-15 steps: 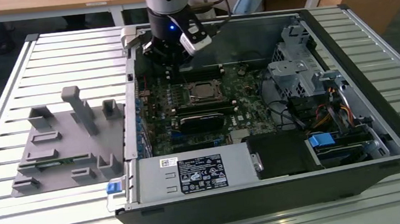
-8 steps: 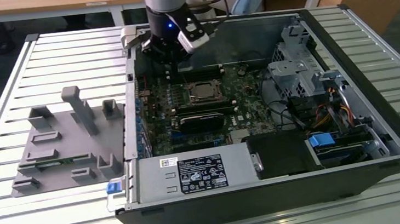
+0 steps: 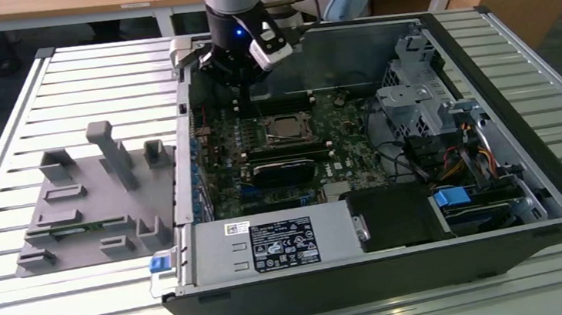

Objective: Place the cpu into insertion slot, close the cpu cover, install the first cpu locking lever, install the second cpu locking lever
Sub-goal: 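Install the first cpu locking lever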

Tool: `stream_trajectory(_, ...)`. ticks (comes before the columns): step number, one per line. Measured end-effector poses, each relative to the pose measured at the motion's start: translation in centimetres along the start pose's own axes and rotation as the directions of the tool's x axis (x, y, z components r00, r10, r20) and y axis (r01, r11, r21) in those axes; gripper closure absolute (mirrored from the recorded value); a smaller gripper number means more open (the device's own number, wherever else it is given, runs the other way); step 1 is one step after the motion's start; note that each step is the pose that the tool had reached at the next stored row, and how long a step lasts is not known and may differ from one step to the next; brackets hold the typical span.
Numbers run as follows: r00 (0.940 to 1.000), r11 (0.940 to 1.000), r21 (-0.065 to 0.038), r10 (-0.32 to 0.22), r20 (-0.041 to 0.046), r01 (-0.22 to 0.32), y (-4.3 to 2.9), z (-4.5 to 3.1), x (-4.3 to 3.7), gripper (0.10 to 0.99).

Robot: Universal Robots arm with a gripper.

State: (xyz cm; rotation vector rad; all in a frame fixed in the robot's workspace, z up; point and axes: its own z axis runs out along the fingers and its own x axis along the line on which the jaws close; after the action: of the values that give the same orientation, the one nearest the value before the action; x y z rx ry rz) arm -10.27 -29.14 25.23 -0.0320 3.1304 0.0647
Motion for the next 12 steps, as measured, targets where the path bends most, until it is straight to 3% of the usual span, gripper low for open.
stream_trajectory(5, 1.0000, 1.0000, 0.000, 0.000, -0.0001, 0.000, 0.06, 0.03, -0.84, 0.980)
stream_trajectory(12, 1.0000, 1.0000, 0.000, 0.000, -0.0001, 0.000, 0.04, 0.11, -3.54, 0.980)
